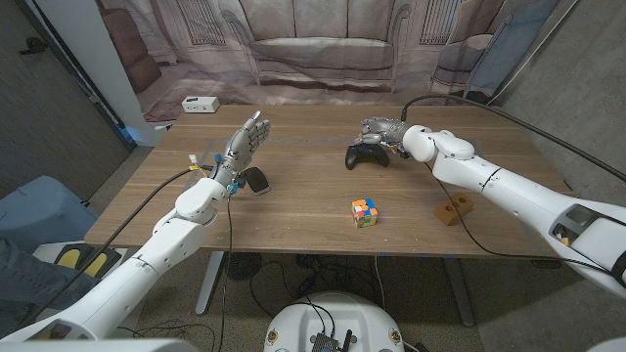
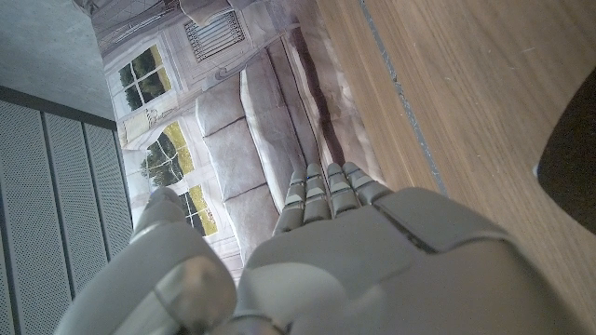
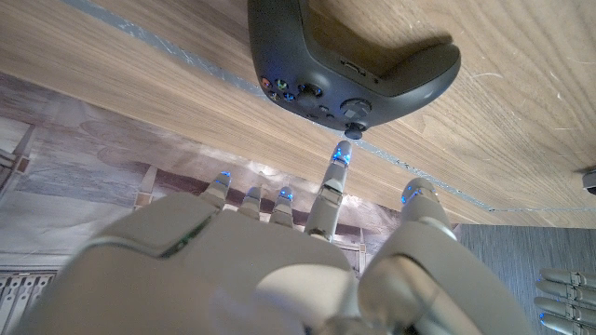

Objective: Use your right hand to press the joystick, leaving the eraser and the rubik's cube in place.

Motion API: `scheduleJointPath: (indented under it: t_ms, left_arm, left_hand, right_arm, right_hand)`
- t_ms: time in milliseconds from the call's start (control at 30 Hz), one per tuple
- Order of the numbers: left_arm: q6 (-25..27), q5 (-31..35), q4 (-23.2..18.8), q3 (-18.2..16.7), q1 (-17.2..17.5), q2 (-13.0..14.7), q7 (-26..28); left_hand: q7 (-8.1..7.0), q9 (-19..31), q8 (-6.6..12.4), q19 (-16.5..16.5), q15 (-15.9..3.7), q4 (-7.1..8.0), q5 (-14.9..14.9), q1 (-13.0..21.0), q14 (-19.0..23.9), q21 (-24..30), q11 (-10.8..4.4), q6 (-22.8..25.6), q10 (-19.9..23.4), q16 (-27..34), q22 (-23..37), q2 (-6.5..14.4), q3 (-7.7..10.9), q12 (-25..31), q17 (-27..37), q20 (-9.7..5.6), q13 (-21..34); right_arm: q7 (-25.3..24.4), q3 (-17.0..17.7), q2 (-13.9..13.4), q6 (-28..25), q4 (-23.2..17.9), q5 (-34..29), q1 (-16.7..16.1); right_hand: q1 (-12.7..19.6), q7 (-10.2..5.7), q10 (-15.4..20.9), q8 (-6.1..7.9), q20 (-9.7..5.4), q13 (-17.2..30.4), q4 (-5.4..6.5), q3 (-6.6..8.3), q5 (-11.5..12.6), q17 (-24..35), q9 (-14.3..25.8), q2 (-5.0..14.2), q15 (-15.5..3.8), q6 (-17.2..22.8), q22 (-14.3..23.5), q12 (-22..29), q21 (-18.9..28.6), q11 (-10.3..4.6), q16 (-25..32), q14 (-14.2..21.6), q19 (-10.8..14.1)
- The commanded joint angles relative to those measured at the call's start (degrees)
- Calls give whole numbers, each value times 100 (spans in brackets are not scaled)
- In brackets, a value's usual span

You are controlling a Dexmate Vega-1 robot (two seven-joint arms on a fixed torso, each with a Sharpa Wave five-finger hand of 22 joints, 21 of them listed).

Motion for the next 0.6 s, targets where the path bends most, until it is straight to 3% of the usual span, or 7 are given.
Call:
scheduleJointPath:
  t_ms: [33, 167, 300, 433, 600]
  left_arm:
    - [21, 27, -90, 8, 43, 17, 25]
    - [25, 30, -94, 14, 45, 11, 29]
    - [16, 35, -86, 21, 41, -1, 29]
    - [20, 37, -74, 29, 29, -11, 29]
    - [20, 40, -47, 40, 4, -24, 17]
  left_hand:
    - [-20, 34, 8, -52, 6, -25, -19, 4, -7, -8, 20, 25, -4, -9, 28, 49, 19, 2, 30, 1, -6]
    - [-23, 34, 9, -50, 0, -27, -19, 4, -6, -7, 12, 29, 1, -8, 28, 51, 19, 4, 30, 6, -6]
    - [-40, 34, 8, -50, 1, -28, -19, 3, -2, -6, 11, 27, 1, -6, 28, 52, 18, 5, 30, 6, -6]
    - [-69, 34, -2, -50, -9, -30, -19, 3, 6, -4, 16, 4, 8, -3, 28, 54, 18, 8, 30, 7, -6]
    - [-105, 35, -10, -50, -13, -33, -19, 2, 11, -2, 25, -22, 5, -1, 28, 55, 16, 7, 30, 10, -6]
  right_arm:
    - [-58, 120, -100, -22, -196, 1, -135]
    - [-67, 150, -121, -26, -229, 8, -173]
    - [-259, 265, -128, 185, -160, 183, -261]
    - [-477, 320, -154, 349, -138, 201, -330]
    - [-739, 379, -173, 547, -99, 196, -403]
  right_hand:
    - [51, -30, -30, -66, 49, 15, -5, 54, 9, 4, 15, -12, 9, -156, 34, -11, -15, 44, 17, -316, -33]
    - [61, -25, -40, -114, 48, 18, -9, 59, 9, 6, 17, -23, 15, -426, 34, -16, -14, 64, 11, -310, -23]
    - [73, -125, -4, -134, 44, 20, -11, 63, 9, 8, 16, -40, 21, -853, 35, -5, -7, 82, 22, -253, 10]
    - [79, -200, 109, -147, 36, 20, -6, 67, 6, 7, 11, -43, 24, -1223, 36, 28, 27, 96, 55, -138, 127]
    - [78, -213, 348, -141, 28, 22, 3, 69, -7, 4, 1, -51, 4, -1986, 31, 78, 74, 92, 95, 41, 379]
